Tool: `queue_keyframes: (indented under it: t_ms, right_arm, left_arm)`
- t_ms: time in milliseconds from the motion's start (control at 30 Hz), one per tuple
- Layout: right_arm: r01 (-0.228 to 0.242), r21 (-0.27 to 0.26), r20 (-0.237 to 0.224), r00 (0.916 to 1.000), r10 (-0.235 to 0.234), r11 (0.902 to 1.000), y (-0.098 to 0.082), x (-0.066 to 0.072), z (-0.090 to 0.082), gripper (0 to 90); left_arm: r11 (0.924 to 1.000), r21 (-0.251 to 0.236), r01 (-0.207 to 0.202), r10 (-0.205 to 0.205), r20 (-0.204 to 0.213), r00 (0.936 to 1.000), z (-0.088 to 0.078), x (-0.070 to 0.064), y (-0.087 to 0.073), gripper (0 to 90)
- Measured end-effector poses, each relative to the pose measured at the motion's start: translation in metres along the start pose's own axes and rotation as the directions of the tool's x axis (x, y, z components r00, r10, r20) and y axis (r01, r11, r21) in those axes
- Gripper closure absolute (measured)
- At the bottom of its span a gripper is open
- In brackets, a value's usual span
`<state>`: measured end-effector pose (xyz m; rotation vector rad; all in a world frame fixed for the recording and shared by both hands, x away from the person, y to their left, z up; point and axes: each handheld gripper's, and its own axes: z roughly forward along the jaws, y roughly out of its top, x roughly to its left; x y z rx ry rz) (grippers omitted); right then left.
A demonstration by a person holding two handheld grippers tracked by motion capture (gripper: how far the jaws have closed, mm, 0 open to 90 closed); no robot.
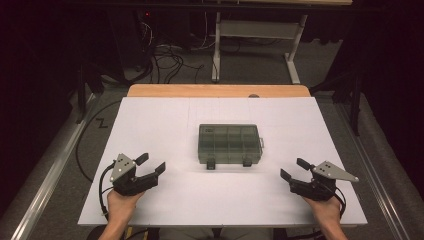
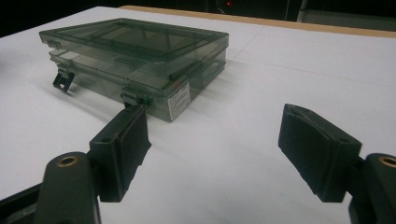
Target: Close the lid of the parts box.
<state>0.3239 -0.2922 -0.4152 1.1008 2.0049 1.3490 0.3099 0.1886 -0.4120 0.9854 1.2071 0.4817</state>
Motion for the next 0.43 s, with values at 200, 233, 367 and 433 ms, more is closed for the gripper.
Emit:
queue_keyframes:
  t_ms: [200, 233, 367, 433]
  right_arm:
    - [-0.002, -0.001, 0.003, 1.0000, 0.002, 1.0000, -0.0003, -0.0003, -0.0004, 26.4]
    - [-0.001, -0.001, 0.004, 1.0000, 0.001, 1.0000, -0.0002, -0.0002, -0.0004, 26.5]
    - [0.000, -0.001, 0.004, 1.0000, 0.000, 1.0000, 0.0000, 0.0002, -0.0007, 26.7]
    - [0.000, -0.003, 0.005, 1.0000, 0.000, 1.0000, 0.0003, 0.0000, -0.0008, 26.7]
  left_arm:
    - [1.0000, -0.006, 0.007, -0.007, 0.002, 1.0000, -0.0009, -0.0003, 0.0012, 28.3]
    - [1.0000, -0.005, 0.005, -0.005, 0.002, 1.0000, -0.0009, -0.0004, 0.0011, 28.3]
    - [0.9999, -0.009, 0.007, -0.006, 0.003, 1.0000, -0.0011, -0.0006, 0.0017, 28.3]
    - [0.9999, -0.010, 0.006, -0.006, 0.002, 1.0000, -0.0013, -0.0004, 0.0021, 28.3]
